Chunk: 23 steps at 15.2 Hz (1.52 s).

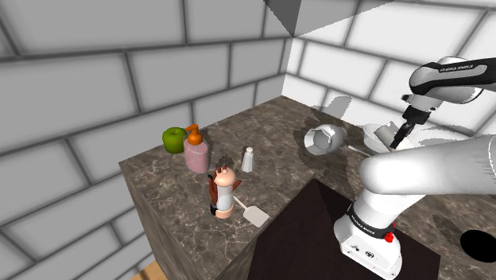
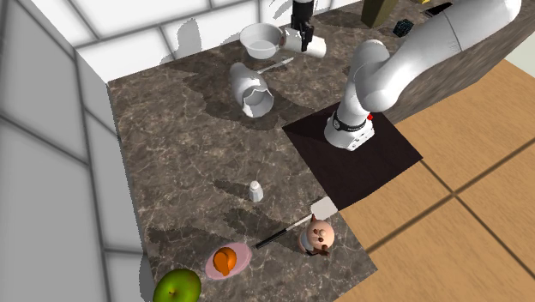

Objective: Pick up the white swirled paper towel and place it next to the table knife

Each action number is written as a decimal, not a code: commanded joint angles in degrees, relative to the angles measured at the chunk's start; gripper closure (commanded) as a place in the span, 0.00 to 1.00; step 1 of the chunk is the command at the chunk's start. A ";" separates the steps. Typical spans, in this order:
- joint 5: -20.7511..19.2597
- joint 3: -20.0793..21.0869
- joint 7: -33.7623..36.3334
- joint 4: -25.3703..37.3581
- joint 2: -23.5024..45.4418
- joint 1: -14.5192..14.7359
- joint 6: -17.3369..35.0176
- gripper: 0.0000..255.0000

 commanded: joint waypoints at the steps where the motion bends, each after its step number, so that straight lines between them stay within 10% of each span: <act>1: -0.87 -3.06 -3.00 2.28 1.89 0.25 0.40 1.00; 12: 0.22 -25.43 -20.69 19.58 14.06 10.37 1.50 1.00; 23: -0.61 -36.46 -20.98 15.59 16.87 18.29 10.45 1.00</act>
